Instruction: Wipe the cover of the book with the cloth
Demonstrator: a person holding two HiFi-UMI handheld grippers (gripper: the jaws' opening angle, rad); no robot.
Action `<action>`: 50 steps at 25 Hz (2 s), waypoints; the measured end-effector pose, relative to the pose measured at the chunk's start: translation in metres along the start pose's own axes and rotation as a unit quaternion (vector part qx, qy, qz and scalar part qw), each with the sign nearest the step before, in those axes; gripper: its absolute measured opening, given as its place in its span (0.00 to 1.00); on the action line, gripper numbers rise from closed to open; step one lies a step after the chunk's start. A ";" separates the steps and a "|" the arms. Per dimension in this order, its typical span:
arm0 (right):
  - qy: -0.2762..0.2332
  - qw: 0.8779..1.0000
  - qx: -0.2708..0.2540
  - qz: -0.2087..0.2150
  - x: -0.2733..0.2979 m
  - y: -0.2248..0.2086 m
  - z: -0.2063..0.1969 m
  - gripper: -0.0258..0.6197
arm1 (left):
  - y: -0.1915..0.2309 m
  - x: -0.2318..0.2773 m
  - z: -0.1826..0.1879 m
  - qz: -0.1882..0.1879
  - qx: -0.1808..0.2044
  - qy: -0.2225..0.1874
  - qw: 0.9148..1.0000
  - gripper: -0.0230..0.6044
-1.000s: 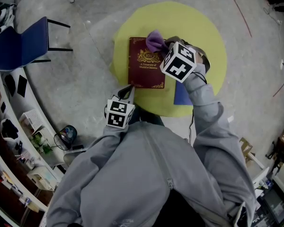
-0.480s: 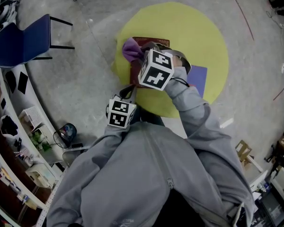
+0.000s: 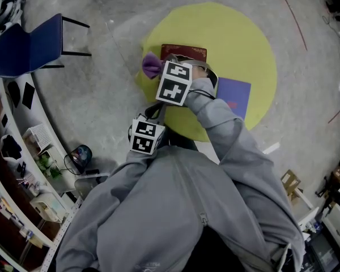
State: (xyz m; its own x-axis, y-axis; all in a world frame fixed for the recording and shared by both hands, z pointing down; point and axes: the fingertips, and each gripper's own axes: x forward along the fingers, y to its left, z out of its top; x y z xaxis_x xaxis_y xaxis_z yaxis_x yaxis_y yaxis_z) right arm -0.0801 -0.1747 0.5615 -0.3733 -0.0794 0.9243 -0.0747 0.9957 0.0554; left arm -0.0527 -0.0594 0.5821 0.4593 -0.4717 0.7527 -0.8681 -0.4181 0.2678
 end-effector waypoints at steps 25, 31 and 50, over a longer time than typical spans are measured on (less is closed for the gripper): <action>0.010 0.999 0.053 -0.002 -0.022 -0.012 -0.067 0.18 | -0.001 -0.001 0.001 0.008 0.003 -0.007 1.000 0.07; 0.021 0.997 0.072 -0.013 -0.029 -0.015 -0.092 0.18 | 0.000 -0.002 0.001 0.009 0.004 -0.009 1.000 0.07; 0.049 0.989 0.131 -0.041 -0.048 -0.018 -0.147 0.18 | -0.002 -0.003 0.000 0.005 0.017 -0.005 1.000 0.07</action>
State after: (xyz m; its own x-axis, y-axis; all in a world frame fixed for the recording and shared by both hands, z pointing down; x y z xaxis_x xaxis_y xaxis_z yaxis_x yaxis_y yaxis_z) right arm 0.0748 -0.1818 0.5713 -0.2661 -0.1413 0.9535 -0.3420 0.9387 0.0436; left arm -0.0525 -0.0576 0.5797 0.4526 -0.4837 0.7491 -0.8660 -0.4386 0.2400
